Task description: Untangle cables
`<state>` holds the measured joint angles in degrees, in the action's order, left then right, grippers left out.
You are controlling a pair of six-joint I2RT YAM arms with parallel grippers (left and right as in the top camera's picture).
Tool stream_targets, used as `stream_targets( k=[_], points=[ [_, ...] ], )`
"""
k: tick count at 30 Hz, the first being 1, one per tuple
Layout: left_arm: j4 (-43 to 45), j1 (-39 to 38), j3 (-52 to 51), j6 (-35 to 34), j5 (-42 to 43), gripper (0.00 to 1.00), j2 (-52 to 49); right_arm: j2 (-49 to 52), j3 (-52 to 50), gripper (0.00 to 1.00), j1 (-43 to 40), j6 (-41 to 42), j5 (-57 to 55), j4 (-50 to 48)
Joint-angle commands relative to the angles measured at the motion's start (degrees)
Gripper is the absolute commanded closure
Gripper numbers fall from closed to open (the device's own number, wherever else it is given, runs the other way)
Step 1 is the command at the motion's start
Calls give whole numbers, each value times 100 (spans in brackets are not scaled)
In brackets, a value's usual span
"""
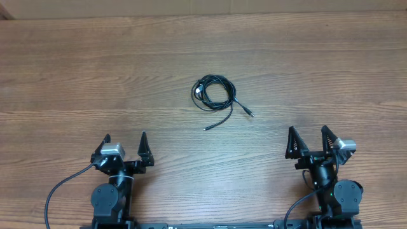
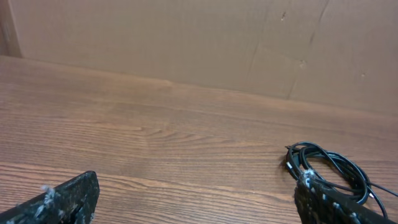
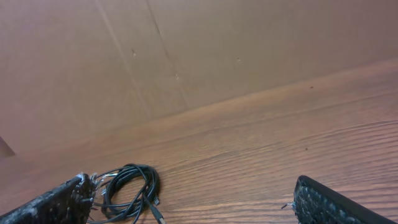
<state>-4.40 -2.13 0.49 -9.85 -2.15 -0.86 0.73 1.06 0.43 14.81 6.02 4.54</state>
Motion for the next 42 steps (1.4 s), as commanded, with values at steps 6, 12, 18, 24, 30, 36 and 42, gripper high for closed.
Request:
stream_targets(
  k=[6,12,18,24,30,36,42],
  points=[
    [-2,24,-17,87,68,0,50,-57,-59,0,22,17,2,-31],
    [-2,24,-17,87,68,0,50,-57,-59,0,22,17,2,-28],
    [-2,24,-17,87,68,0,50,-57,-59,0,22,17,2,-28],
    [-2,24,-17,87,68,0,50,-57,-59,0,22,22,4,-94],
    [-2,24,-17,87,68,0,50,-55,-59,0,22,37,280,-48],
    [-2,24,-17,87,68,1,50,-57,-57,0,20,166,350,-632],
    [-2,24,-17,87,68,1,50,-50,76,0,20,992,570,-726]
  ],
)
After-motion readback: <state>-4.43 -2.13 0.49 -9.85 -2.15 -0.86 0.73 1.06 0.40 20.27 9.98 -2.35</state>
